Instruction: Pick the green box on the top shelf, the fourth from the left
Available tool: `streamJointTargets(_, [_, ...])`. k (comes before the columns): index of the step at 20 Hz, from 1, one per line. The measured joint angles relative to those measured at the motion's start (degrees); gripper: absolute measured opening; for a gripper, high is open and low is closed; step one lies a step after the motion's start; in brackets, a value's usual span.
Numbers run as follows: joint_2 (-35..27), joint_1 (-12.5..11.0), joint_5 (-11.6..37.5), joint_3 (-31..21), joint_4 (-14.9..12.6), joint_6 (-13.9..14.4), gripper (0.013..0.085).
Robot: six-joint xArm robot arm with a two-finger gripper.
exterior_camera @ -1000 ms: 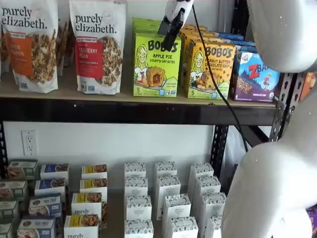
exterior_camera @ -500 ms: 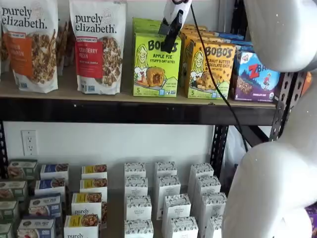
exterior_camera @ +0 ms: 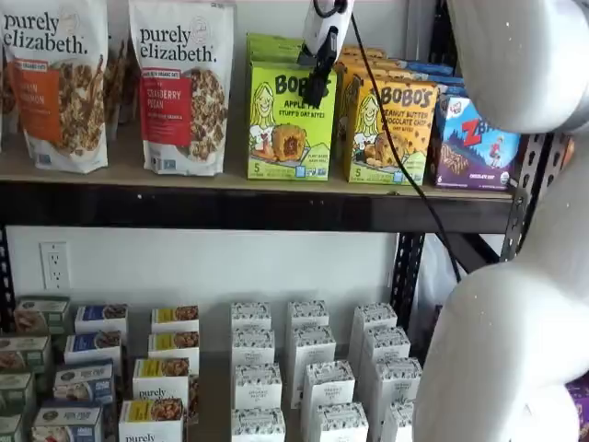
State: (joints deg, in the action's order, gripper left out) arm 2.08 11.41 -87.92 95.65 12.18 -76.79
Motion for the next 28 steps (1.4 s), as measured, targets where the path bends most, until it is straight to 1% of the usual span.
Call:
streamJointTargets(4, [0.2,0.1,0.5,-0.7,0.0,0.0,0.0850])
streamJointTargets(6, [0.5,0.1,1.2,-1.3,0.1,0.0,0.0770])
streamJointTargets(7, [0.6,0.1,1.4,-1.5,0.1,0.0,0.0770])
streamJointTargets(9, [0.7,0.1,1.6,-1.7,0.3,-0.1,0.0690])
streamJointTargets(10, [0.7,0.1,1.6,-1.7,0.4,-0.1,0.0690])
streamJointTargets(11, [0.7,0.0,1.6,-1.7,0.6,-0.1,0.0650])
streamJointTargets(17, [-0.1,0.1,-0.3,-0.1,0.4,0.1,0.0650])
streamJointTargets(27, [-0.2,0.3,-0.8,0.4,0.3,0.3,0.0650])
streamJointTargets(28, [-0.2,0.3,-0.8,0.4,0.3,0.4,0.0610])
